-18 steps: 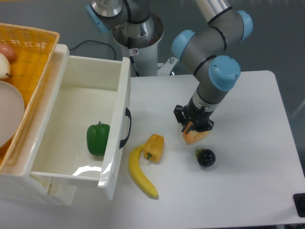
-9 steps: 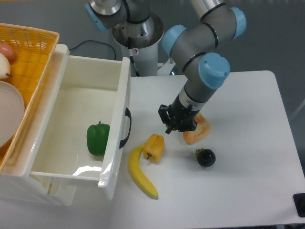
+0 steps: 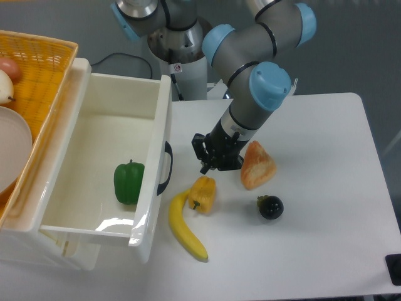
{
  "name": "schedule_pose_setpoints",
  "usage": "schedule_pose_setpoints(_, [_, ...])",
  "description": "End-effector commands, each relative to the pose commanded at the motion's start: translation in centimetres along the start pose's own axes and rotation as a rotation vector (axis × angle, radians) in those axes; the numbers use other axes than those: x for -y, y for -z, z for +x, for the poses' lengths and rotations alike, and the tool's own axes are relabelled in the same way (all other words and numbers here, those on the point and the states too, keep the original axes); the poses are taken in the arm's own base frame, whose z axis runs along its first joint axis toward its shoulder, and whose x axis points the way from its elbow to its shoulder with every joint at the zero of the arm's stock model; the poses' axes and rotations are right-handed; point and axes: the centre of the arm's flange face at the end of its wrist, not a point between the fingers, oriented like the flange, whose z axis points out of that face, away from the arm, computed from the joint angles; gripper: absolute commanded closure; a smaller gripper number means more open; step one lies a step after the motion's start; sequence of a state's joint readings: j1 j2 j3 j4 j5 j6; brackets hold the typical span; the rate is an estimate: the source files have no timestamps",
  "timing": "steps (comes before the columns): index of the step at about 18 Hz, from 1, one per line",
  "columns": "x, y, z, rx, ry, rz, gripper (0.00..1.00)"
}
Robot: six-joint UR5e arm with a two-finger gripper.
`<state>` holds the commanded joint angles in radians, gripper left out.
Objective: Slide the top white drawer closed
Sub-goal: 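Lower the gripper to the front panel of the open white drawer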
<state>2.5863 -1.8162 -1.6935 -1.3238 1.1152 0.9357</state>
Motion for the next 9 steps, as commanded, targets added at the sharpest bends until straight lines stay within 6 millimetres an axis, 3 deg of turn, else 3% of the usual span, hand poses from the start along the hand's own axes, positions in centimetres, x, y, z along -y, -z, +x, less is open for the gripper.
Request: schedule_pose_setpoints(9, [1.5,-0.9,2.4,-0.044,-0.010,0.014,1.00])
